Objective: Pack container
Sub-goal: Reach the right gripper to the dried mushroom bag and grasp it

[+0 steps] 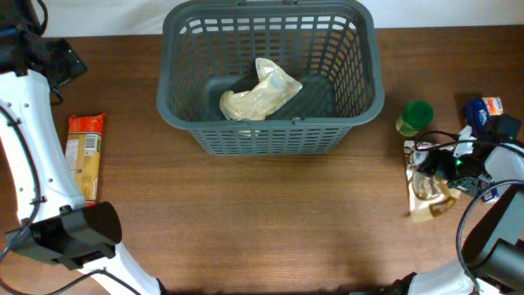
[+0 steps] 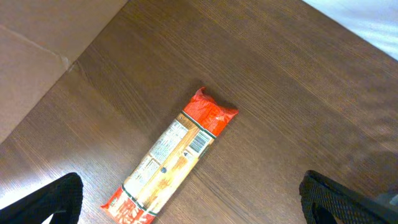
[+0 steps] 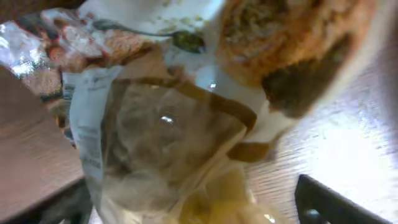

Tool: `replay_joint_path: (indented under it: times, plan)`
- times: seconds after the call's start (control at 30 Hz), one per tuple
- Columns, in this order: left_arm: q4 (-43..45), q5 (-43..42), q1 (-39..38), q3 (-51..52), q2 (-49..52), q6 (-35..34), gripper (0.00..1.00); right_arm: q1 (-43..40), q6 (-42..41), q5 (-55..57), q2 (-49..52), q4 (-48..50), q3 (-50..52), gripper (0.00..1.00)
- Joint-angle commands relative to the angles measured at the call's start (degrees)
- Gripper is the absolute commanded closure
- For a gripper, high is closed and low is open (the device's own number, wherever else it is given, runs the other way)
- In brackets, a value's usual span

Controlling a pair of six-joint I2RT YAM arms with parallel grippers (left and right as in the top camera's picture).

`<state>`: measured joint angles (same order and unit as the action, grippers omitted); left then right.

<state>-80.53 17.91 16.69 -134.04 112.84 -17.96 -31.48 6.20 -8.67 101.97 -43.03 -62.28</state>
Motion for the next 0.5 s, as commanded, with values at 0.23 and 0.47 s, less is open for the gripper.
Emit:
replay_joint_path:
  times: [0.23, 0.47]
  plan:
    - [-0.07, -0.37, 0.26, 0.07, 0.09, 0.94, 0.01, 0.35, -0.02, 0.26, 0.11, -0.11, 0.24, 0.96]
    - [-0.44, -0.31, 0.26, 0.09, 0.09, 0.94, 0.01, 0.35, -0.35, -0.15, 0.09, -0.44, 0.24, 0.96]
